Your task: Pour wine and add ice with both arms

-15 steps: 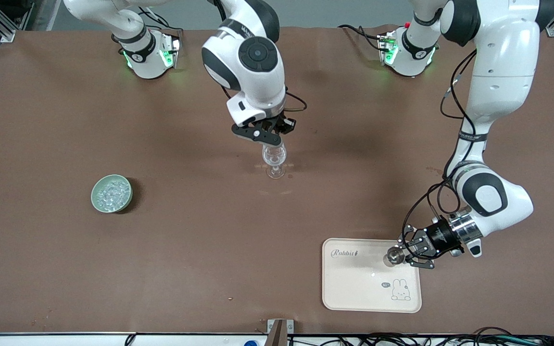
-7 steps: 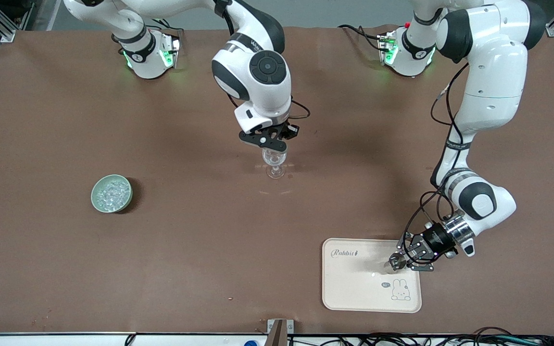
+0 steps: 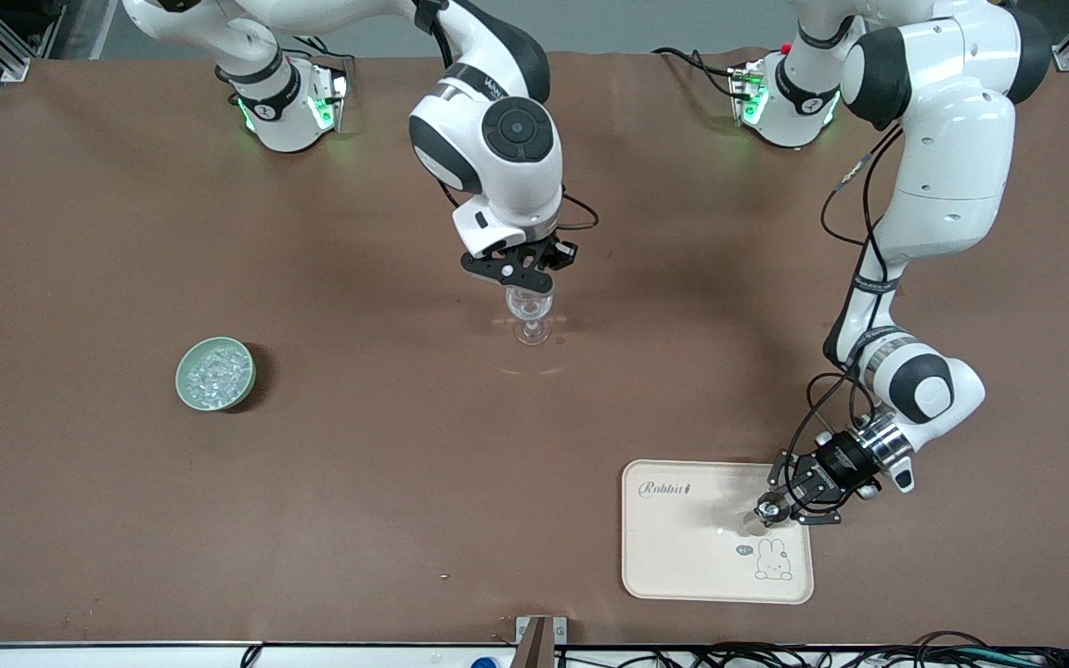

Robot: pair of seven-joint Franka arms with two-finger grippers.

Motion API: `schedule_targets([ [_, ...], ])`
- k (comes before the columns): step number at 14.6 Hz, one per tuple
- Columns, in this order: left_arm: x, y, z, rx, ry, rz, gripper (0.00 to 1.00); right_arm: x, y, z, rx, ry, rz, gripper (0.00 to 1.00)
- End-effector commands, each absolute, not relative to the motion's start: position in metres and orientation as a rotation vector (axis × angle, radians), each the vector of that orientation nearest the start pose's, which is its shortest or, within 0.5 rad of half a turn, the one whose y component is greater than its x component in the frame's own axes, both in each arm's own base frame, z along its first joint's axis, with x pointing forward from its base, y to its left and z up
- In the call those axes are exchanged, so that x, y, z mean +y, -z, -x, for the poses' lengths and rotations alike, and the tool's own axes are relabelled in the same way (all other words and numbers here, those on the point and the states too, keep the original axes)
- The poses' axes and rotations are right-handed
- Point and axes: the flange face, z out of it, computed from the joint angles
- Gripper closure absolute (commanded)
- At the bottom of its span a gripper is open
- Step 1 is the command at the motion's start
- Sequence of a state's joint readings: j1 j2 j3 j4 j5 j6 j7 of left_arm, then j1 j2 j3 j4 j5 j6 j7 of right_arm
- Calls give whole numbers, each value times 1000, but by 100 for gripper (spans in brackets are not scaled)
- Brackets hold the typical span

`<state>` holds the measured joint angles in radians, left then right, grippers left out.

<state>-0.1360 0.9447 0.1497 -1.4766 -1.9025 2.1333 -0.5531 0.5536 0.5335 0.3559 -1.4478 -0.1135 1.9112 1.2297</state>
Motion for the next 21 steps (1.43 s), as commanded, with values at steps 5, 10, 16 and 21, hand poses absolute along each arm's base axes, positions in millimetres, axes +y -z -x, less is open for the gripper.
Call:
schedule_targets([
  [5,-51,-124,-709,1542,520,-1075,0,518,-395,-469,529,-110,3086,35],
  [10,-28,-142,-699,1549,508,-1208,0,516,-397,-471,525,-112,3090,34],
  [16,16,-210,-696,1494,407,-1591,0,413,-462,-535,666,133,3169,0],
  [21,46,-316,-728,1325,153,-2008,0,260,-549,-590,537,203,3184,0],
])
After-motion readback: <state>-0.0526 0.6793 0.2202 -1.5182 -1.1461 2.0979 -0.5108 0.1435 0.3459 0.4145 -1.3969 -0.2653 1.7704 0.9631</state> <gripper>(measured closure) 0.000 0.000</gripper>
